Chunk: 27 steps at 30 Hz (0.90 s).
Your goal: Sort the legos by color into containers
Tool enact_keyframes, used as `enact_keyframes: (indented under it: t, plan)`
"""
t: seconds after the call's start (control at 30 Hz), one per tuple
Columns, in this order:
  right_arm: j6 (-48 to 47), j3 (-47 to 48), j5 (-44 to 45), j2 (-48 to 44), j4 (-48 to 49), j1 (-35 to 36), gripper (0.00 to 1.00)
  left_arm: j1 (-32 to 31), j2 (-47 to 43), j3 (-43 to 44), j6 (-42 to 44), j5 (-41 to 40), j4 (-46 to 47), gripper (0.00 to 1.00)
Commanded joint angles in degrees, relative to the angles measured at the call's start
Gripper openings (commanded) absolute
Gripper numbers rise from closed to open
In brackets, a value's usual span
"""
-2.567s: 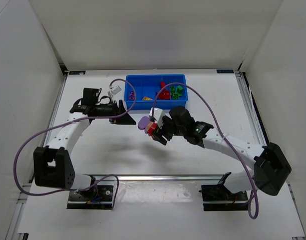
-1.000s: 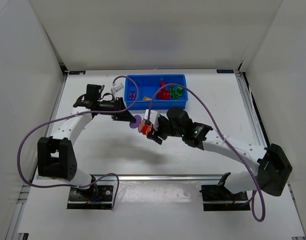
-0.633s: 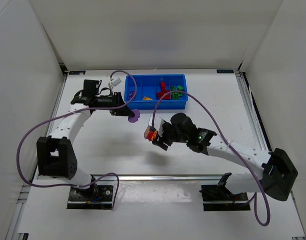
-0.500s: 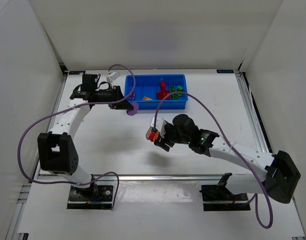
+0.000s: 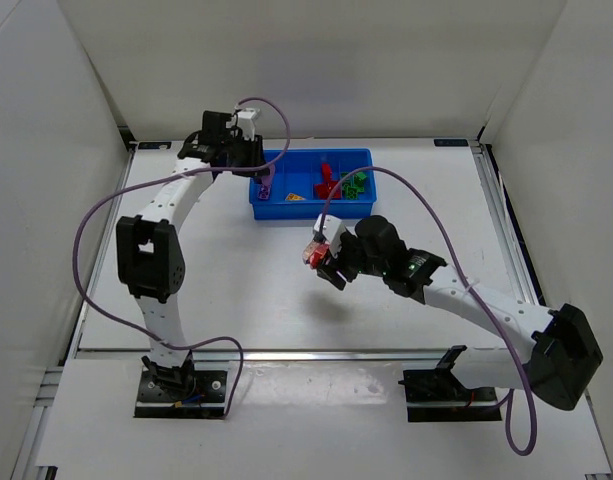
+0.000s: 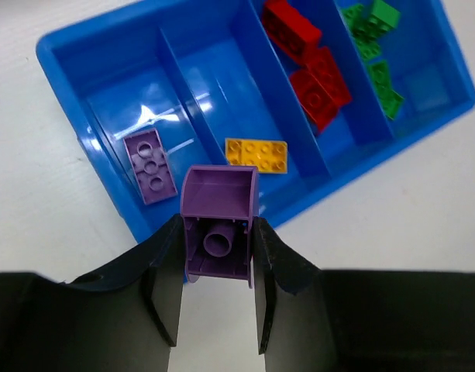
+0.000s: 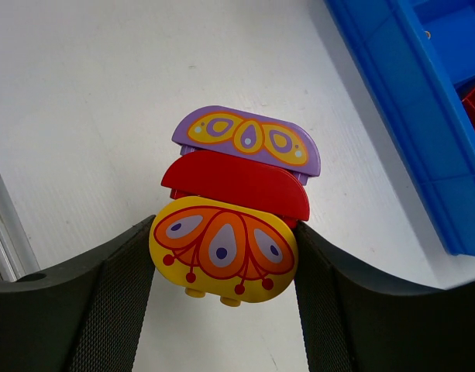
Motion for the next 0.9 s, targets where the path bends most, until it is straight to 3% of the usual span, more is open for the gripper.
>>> enact_keyframes:
  t: [0.0, 0.17, 0.27, 0.3, 0.4, 0.57, 0.63, 0.7, 0.73, 0.87]
  plan:
    - [2.22, 3.34, -0.09, 0.60, 1.07, -0.91, 0.03, -1.41, 2.79, 5.07, 1.19, -8.32, -0.15, 0.18]
    - [2.22, 4.75, -1.06, 1.21, 0.55, -2.49, 0.03, -3.35, 8.60, 9.38, 2.41, -15.35, -0.15, 0.24]
    - [2.22, 5.19, -1.50, 1.48, 0.37, -3.37, 0.03, -3.79, 10.36, 10.97, 2.42, -16.85, -0.15, 0.37]
    - [2.22, 5.28, -1.85, 1.48, 0.28, -3.55, 0.03, -3.96, 10.63, 11.32, 2.59, -17.89, -0.15, 0.48]
    - [1.96, 5.28, -2.03, 1.65, 0.28, -3.73, 0.03, -4.40, 10.55, 11.50, 2.60, -17.30, -0.15, 0.63]
    - [1.61, 4.84, -2.73, 1.65, 1.51, -3.90, 0.03, -4.40, 4.77, 10.36, 1.63, -10.88, -0.32, 0.74]
    - [1.61, 4.92, -3.34, 1.83, 1.95, -3.82, 0.03, -4.32, -0.23, 7.99, -0.11, -6.59, -0.50, 0.82]
    - [1.08, 5.10, -3.79, 1.83, 2.56, -3.90, 0.03, -3.00, -3.93, 4.48, -0.04, 1.04, -1.03, 0.82]
    - [0.73, 5.19, -4.13, 1.83, 3.18, -3.82, 0.04, -2.21, -7.78, 2.81, -0.13, 11.96, -1.11, 0.82]
    - [-1.29, 6.59, -4.66, 2.79, 3.97, -3.82, 0.03, 3.32, -12.56, -5.10, -4.58, 40.40, -0.94, 0.82]
